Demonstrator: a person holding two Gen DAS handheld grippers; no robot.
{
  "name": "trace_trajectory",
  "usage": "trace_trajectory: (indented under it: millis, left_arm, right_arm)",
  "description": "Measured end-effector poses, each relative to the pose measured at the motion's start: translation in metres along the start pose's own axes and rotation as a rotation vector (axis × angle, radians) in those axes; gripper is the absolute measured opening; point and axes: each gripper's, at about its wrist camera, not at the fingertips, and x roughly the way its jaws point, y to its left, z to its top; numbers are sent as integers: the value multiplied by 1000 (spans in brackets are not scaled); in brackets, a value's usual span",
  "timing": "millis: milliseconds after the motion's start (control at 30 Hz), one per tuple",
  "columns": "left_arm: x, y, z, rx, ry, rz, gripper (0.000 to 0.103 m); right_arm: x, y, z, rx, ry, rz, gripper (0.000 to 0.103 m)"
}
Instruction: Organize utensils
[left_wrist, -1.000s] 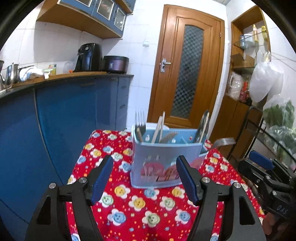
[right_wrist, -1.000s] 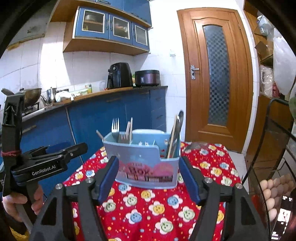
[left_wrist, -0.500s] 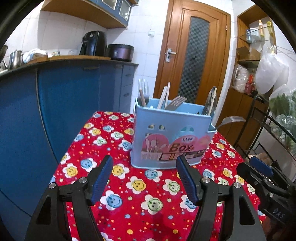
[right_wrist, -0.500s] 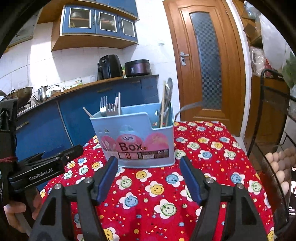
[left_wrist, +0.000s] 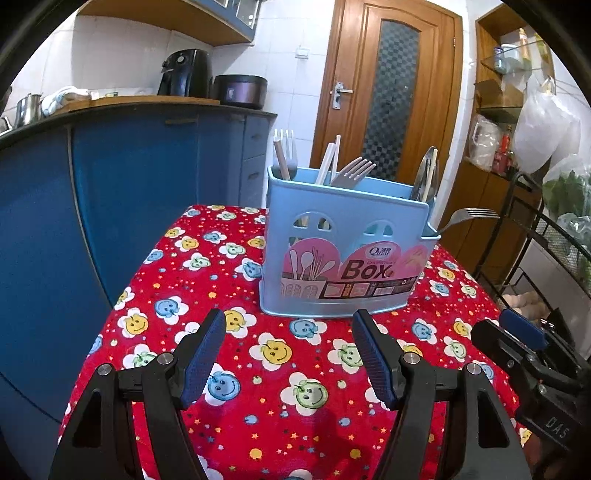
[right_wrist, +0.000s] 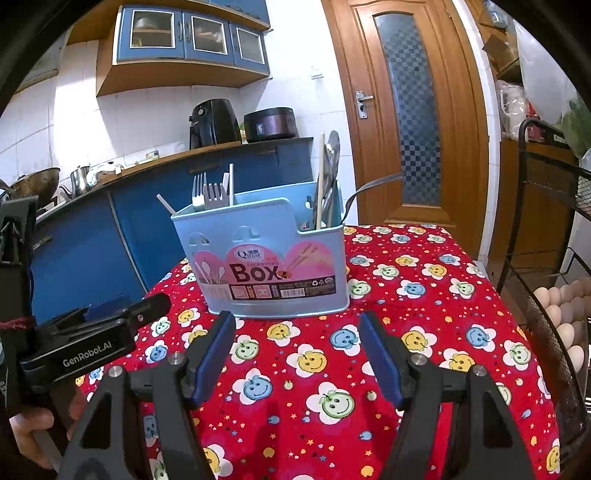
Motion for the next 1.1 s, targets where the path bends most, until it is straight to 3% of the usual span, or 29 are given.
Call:
trace_trajectory:
  millis: [1100]
  left_arm:
    - [-2, -3, 2, 14, -14, 12, 72]
  right_arm:
    - [0, 2, -1, -6, -1, 2, 72]
